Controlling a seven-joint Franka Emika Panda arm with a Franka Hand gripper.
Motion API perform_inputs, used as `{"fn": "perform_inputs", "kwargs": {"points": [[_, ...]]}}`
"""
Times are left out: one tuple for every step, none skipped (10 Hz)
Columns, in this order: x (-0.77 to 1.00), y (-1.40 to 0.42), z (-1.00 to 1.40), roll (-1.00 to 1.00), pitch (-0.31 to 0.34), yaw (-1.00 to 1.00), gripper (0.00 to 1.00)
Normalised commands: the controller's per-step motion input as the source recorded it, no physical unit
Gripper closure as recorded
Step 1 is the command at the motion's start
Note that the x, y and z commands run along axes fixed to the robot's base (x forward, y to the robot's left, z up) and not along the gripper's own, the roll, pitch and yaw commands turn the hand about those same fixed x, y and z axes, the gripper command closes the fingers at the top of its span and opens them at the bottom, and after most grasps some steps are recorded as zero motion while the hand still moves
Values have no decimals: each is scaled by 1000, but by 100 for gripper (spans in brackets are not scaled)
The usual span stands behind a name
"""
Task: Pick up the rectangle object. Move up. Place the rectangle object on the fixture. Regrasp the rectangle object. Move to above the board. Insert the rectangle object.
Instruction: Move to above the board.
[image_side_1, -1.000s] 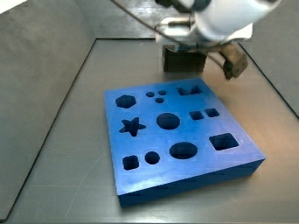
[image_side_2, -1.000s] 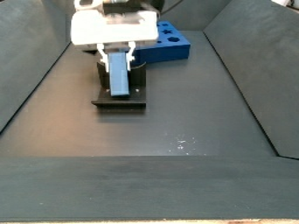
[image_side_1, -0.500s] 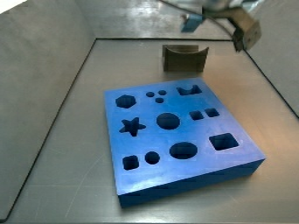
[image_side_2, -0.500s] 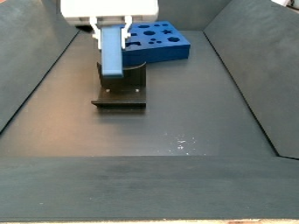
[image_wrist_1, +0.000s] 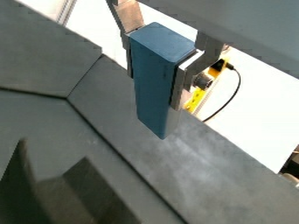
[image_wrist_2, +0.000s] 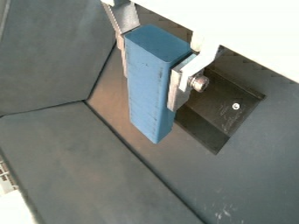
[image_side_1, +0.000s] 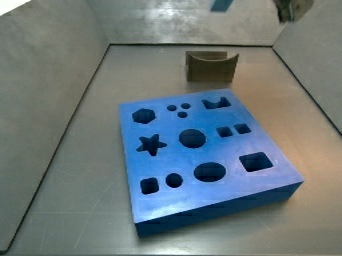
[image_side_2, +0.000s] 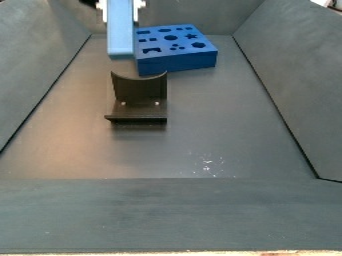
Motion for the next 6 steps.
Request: {"fn": "perform_inputs", "kwargs": {"points": [[0, 39, 1000, -82, 206, 72, 100], [2, 36, 1000, -87, 204, 85, 100], [8, 31, 1000, -83, 195, 99, 100], [12, 28, 1000, -79, 190, 105, 100], [16, 23, 1000, -78, 180, 110, 100], [20, 16, 1000, -67, 161, 112, 100]]}}
